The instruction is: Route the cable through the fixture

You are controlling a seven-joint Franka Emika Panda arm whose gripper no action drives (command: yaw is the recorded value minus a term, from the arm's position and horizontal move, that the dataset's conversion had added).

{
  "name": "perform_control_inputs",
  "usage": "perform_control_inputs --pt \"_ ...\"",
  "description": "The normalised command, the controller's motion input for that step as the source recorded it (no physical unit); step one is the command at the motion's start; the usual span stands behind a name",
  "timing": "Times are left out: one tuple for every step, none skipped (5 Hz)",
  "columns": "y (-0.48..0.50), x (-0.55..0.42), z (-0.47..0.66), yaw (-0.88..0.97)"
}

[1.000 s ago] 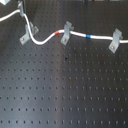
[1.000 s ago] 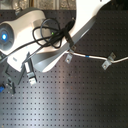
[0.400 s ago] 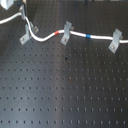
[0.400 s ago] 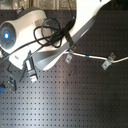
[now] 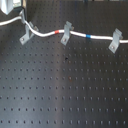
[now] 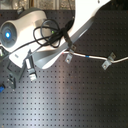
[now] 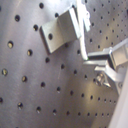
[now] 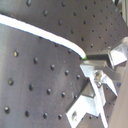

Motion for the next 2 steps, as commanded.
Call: perform_control_inputs --pt "0.101 -0.346 0.19 0.05" --pt "0.065 -0.120 0.24 0.00"
